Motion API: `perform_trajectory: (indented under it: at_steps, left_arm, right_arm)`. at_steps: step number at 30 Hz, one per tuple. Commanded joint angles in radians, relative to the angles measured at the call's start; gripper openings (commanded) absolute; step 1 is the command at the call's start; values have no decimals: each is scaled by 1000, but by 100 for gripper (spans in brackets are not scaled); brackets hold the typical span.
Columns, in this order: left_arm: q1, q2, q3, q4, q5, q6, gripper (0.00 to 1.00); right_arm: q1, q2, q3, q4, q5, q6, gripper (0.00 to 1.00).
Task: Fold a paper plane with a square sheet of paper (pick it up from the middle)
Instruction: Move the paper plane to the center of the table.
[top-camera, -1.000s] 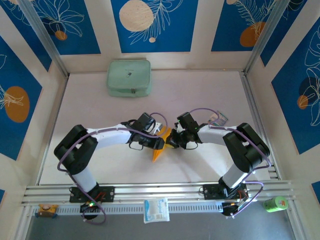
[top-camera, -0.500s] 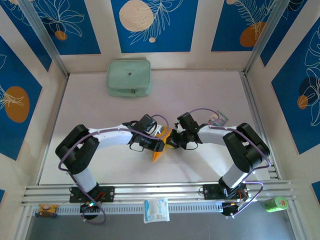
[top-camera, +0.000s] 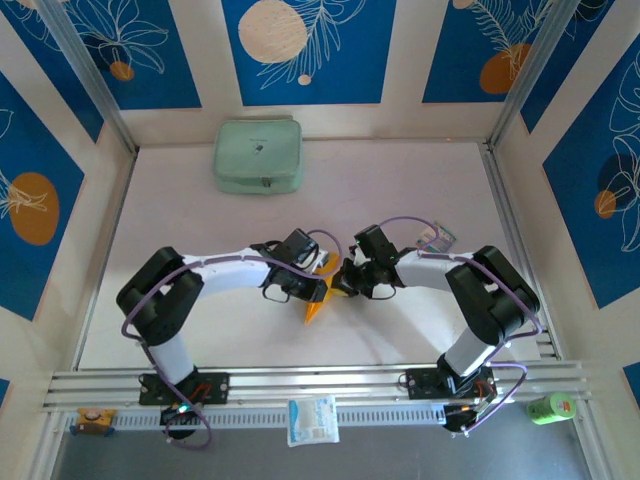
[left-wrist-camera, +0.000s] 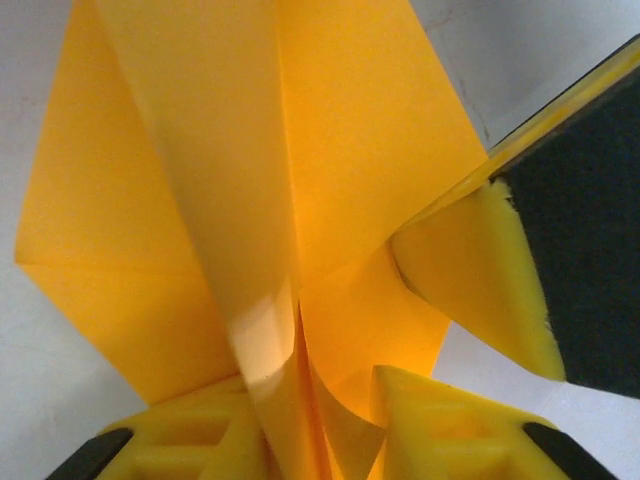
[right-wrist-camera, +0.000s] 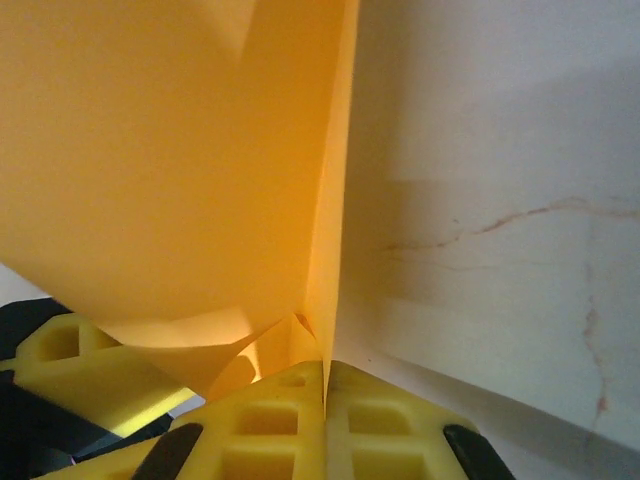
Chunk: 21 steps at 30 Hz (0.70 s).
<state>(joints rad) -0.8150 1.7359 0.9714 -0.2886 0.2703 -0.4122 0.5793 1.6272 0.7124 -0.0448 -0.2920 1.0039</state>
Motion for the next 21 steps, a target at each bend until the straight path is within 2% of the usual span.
perform_trajectory:
  at_steps: [1, 7, 13, 16, 21]
  left_arm:
    - [-11, 20, 29, -31, -16, 12, 30]
    - [-15, 35, 37, -33, -13, 13, 30]
    - [-21, 35, 47, -45, -23, 11, 16]
    - [-23, 10, 46, -46, -53, -8, 11]
    - [-26, -44, 50, -110, -211, -105, 3]
  right_arm:
    - [-3, -11, -8, -6, -24, 9, 1]
    - [-5, -13, -11, -5, -24, 9, 1]
    - [-6, -26, -17, 6, -26, 8, 2]
    - [-11, -50, -18, -12, -16, -6, 7]
    - [-45, -145, -41, -73, 20, -37, 21]
